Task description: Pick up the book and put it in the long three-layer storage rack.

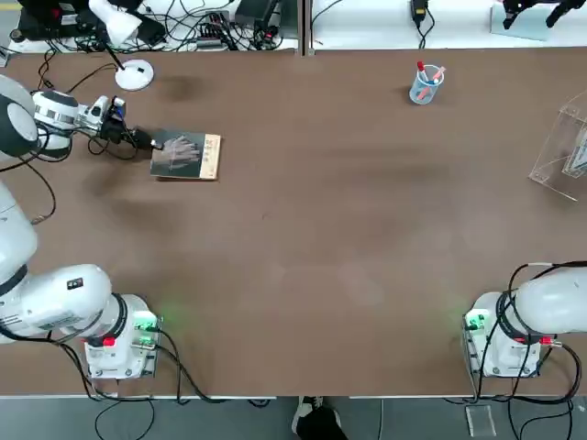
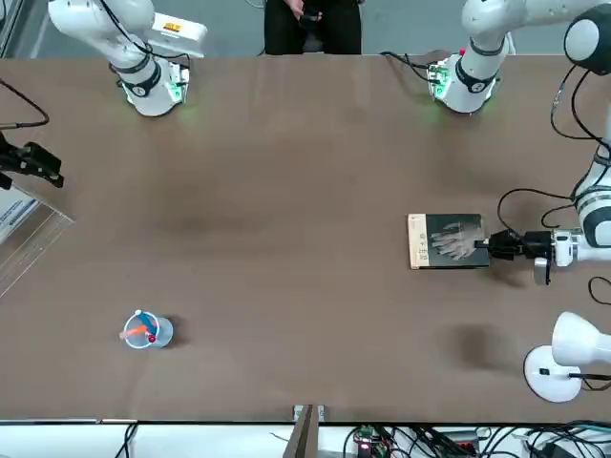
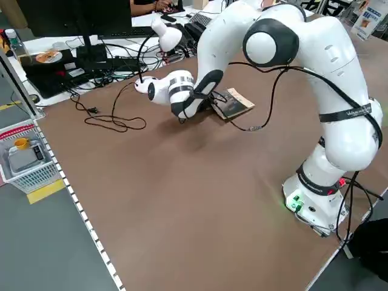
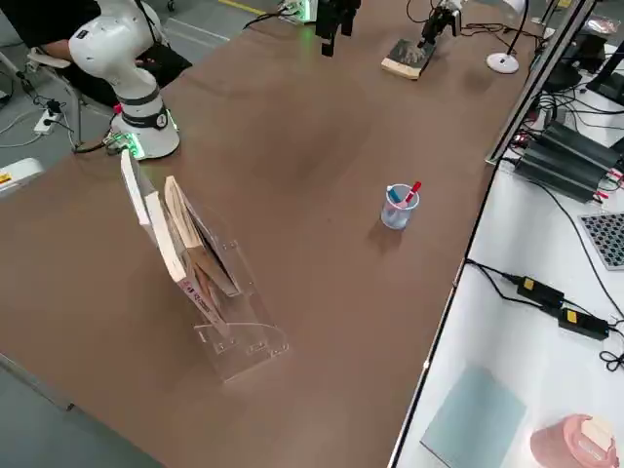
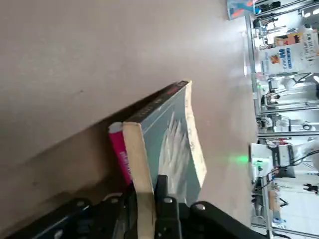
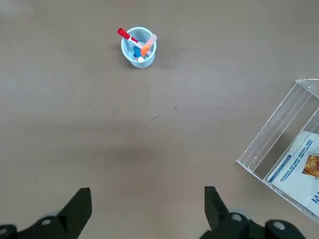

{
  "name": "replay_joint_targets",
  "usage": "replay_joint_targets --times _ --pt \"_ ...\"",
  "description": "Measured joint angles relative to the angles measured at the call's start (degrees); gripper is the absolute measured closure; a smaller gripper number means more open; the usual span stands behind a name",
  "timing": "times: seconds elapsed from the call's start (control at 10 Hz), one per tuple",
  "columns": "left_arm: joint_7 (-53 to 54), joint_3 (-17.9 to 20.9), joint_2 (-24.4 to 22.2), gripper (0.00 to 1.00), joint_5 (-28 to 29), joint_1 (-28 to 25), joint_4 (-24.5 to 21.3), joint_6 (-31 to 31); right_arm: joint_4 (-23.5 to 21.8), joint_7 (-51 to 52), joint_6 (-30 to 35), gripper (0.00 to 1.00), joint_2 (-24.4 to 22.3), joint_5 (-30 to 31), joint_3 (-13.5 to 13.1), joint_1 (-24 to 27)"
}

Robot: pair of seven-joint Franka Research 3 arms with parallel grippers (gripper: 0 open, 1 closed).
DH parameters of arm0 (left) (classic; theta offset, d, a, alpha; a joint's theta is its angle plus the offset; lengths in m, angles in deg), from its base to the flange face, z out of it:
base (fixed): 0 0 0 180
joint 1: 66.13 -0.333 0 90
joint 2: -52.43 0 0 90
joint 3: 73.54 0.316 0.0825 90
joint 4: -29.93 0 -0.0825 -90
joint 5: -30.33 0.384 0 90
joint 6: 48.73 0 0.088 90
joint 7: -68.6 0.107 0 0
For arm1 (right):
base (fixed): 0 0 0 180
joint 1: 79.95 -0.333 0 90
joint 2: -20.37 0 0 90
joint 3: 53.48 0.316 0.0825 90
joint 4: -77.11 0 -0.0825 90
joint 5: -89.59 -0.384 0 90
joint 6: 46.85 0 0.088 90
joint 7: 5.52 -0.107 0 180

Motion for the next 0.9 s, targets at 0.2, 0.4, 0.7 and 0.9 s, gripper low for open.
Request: replay_joint_targets --times 0.2,0.4,0.7,0.9 --pt "-2.7 0.02 0.0 0.98 0.0 -0.01 1.67 -3.57 0.0 0.0 0.05 0.0 0.0 0.0 0.0 0.0" --pt "-5.88 0.01 -0.02 0.98 0.01 0.0 3.69 -6.96 0.0 0.0 0.14 0.0 0.0 0.0 0.0 0.0" --pt "-12.21 -0.18 -0.35 0.98 0.03 0.26 6.9 -10.33 0.0 0.0 0.96 0.0 0.0 -0.11 0.01 -0.05" --pt "-16.58 -0.6 -1.11 0.98 0.04 0.72 8.94 -11.74 0.0 0.0 1.39 0.0 0.0 -0.18 0.04 -0.17"
